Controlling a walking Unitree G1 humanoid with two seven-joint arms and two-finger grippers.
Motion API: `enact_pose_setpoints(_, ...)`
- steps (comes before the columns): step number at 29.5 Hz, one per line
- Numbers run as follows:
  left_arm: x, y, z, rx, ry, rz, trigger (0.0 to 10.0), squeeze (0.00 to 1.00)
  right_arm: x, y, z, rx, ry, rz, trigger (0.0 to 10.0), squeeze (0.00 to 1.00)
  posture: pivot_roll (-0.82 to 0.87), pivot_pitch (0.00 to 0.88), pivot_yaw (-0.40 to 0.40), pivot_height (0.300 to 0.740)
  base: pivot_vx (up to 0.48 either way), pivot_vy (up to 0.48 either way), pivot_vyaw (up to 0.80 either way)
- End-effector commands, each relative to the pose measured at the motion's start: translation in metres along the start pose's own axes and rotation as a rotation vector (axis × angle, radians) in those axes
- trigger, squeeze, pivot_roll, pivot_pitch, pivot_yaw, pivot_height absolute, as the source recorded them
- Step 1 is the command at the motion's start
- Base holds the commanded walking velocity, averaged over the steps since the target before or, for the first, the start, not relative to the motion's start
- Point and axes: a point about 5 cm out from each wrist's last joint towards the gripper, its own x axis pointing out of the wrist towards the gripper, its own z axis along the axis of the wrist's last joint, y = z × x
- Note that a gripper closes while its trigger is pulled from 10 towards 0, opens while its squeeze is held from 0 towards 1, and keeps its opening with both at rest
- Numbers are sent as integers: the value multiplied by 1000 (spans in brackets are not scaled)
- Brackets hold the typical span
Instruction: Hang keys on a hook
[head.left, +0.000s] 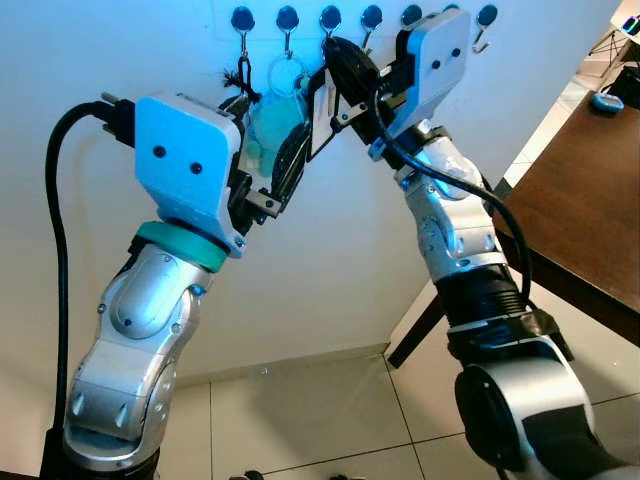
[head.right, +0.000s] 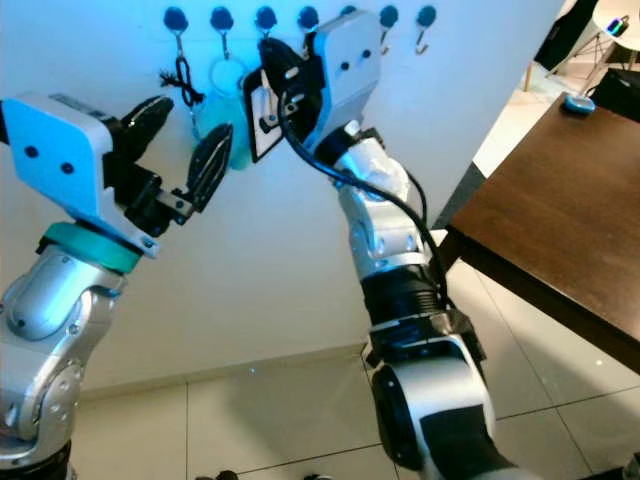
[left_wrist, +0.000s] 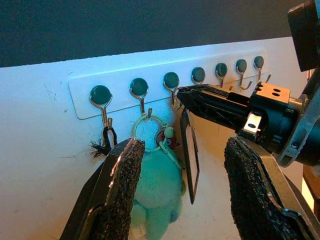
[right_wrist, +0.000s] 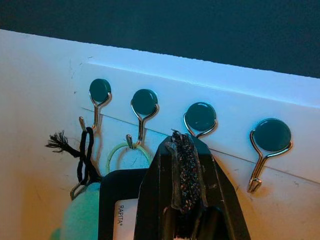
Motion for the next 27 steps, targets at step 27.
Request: enact_pose_setpoints(27, -1, -3, 0, -7, 7, -14, 10000, 0, -11, -8, 3, -50, 7, -36, 10000, 0, -29, 101, 41, 740, 0, 0, 0)
